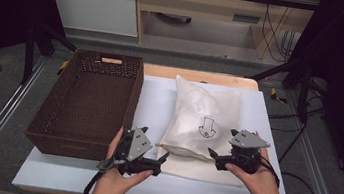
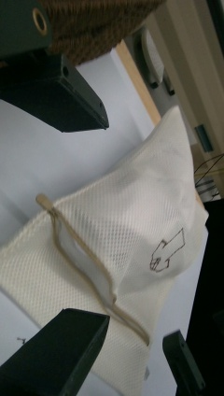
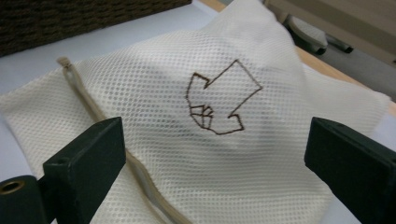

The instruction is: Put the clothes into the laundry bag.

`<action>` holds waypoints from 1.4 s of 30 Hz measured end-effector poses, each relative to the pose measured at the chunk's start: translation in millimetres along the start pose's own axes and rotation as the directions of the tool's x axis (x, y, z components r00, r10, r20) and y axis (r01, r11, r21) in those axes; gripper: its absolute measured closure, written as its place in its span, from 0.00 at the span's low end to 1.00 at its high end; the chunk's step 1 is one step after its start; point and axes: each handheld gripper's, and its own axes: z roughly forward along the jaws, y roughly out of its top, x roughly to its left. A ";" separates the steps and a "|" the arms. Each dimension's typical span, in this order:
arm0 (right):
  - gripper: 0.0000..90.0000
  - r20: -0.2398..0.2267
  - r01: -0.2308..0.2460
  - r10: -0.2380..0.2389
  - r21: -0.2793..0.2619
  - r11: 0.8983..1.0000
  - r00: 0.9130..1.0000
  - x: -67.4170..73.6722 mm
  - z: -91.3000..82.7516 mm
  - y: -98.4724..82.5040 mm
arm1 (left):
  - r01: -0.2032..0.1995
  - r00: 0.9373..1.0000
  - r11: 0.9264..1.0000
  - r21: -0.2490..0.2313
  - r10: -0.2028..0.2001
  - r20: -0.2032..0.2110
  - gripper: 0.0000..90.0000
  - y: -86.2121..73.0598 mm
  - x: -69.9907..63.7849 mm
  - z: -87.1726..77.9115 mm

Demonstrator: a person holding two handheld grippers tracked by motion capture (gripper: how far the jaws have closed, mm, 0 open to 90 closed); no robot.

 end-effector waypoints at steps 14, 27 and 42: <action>0.05 0.091 -0.068 0.072 -0.049 0.996 0.993 -21.0 -30.4 -13.4 | 0.013 0.993 1.000 0.002 -0.013 -0.114 0.04 2.1 60.5 -49.8; 0.05 0.161 -0.148 0.156 -0.060 0.987 0.975 -37.9 -46.9 -42.1 | 0.094 0.972 0.996 0.003 -0.091 -0.215 0.04 -24.6 110.6 -82.2; 0.05 0.204 -0.262 0.266 -0.049 0.964 0.942 -46.5 -44.4 -80.0 | 0.171 0.927 0.985 -0.028 -0.171 -0.334 0.04 -66.1 145.7 -109.7</action>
